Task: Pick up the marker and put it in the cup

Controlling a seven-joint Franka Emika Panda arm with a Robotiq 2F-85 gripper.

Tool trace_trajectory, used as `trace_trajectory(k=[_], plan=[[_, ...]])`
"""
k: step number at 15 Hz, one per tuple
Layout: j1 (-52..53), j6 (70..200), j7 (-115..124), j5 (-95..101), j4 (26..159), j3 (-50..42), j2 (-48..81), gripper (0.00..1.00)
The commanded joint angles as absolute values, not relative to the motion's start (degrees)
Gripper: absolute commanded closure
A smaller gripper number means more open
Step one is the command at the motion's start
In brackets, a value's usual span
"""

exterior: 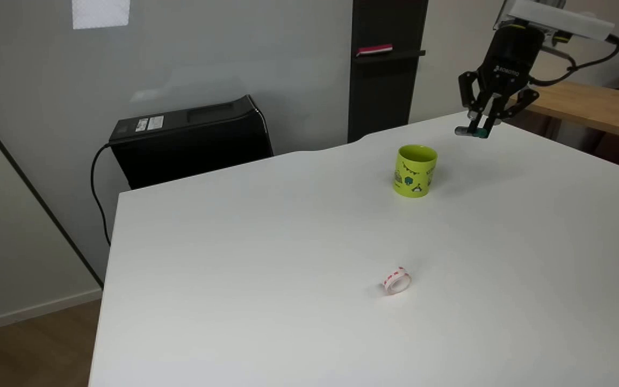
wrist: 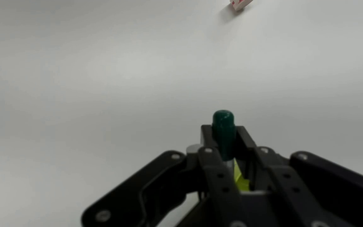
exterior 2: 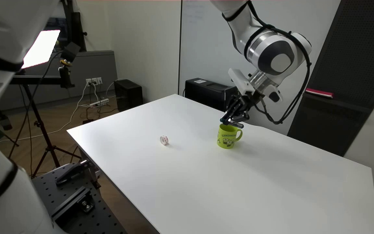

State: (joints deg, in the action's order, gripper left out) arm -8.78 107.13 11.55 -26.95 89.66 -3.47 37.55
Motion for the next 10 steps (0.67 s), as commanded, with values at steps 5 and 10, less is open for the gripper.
trace_trajectory(k=[5,10], plan=[[-9.15,107.07,11.68,-26.68,89.51,-3.06,37.6,0.97],[-9.04,107.46,12.25,-26.43,89.12,-3.27,38.64,0.97]])
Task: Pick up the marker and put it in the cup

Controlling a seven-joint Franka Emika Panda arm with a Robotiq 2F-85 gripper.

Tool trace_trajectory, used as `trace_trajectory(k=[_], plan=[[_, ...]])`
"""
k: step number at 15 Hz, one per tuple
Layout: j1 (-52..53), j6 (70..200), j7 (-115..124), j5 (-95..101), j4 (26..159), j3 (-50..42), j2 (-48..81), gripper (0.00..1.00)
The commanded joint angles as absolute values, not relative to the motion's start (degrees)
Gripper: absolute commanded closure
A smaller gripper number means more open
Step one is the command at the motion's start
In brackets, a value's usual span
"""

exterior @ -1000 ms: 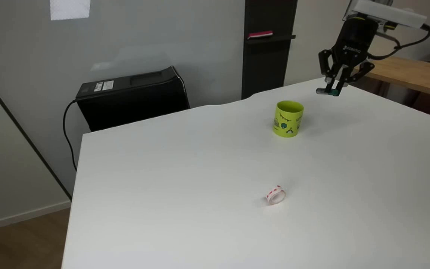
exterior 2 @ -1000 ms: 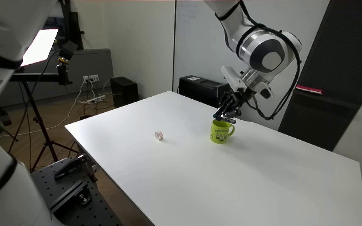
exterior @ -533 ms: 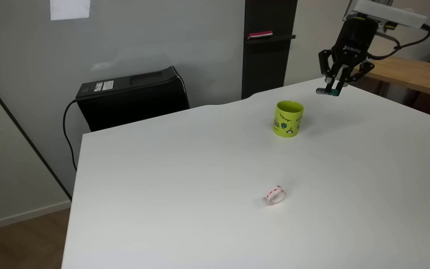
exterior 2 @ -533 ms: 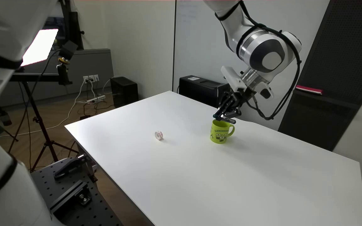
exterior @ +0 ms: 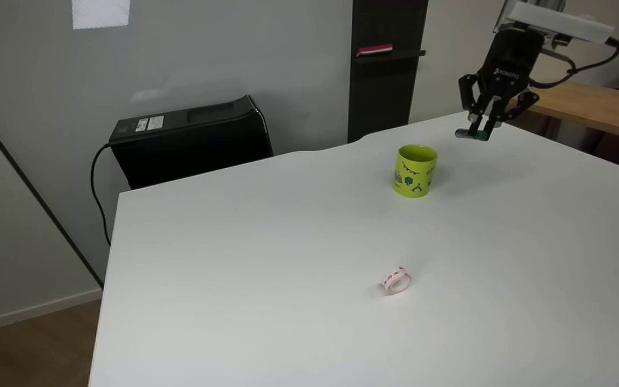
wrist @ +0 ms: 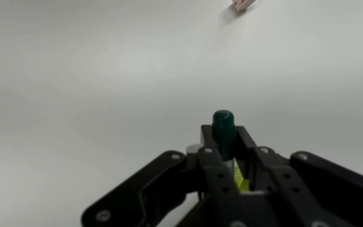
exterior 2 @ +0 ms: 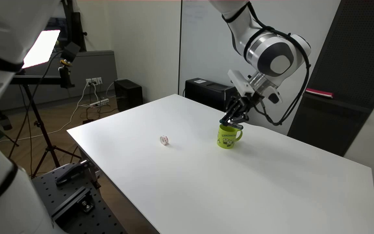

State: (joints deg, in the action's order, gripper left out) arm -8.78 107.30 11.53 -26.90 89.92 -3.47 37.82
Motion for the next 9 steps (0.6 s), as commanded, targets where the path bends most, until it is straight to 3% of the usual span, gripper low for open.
trace_trajectory(k=[1,9], plan=[[-8.87,107.6,12.56,-26.19,89.03,-3.38,38.86,0.97],[-8.64,106.54,12.25,-25.56,84.47,-2.69,42.06,0.97]])
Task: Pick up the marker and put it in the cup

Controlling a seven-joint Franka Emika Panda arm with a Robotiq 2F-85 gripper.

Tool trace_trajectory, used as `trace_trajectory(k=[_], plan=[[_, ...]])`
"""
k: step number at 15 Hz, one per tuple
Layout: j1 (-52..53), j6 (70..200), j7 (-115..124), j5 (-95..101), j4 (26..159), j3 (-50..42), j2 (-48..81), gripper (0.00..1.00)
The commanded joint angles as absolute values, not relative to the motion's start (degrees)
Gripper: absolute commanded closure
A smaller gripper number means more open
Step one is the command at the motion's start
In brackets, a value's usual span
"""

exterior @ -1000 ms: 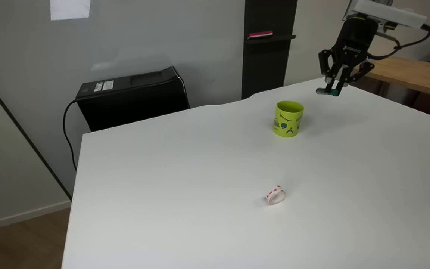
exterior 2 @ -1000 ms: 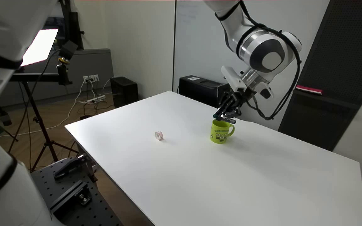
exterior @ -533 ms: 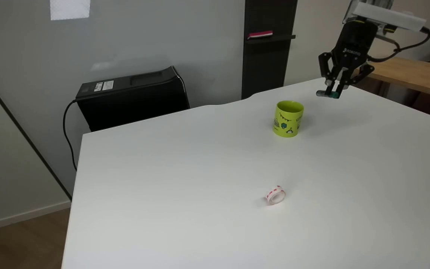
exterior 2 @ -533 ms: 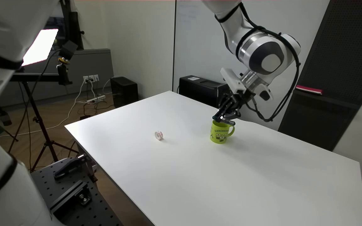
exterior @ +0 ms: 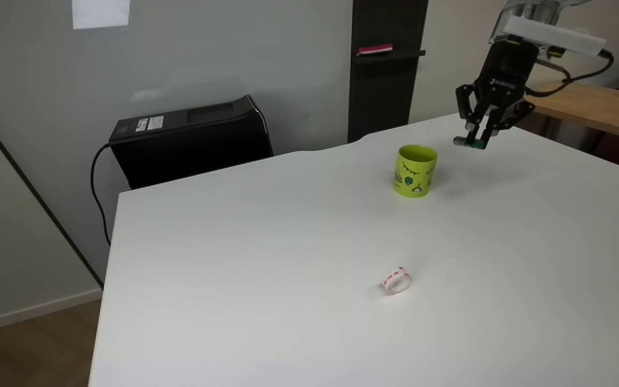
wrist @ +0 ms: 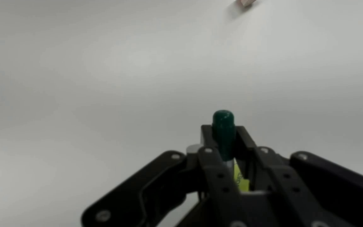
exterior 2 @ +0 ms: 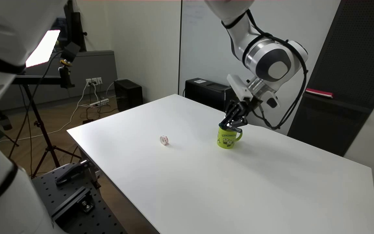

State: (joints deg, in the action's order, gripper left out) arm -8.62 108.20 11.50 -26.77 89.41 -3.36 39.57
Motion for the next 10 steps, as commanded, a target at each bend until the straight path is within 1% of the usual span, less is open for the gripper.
trace_trajectory(k=[1,10], plan=[[-8.66,105.98,12.18,-25.51,83.0,-2.41,42.93,0.97],[-9.07,99.25,12.68,-25.91,66.06,0.56,54.96,0.97]])
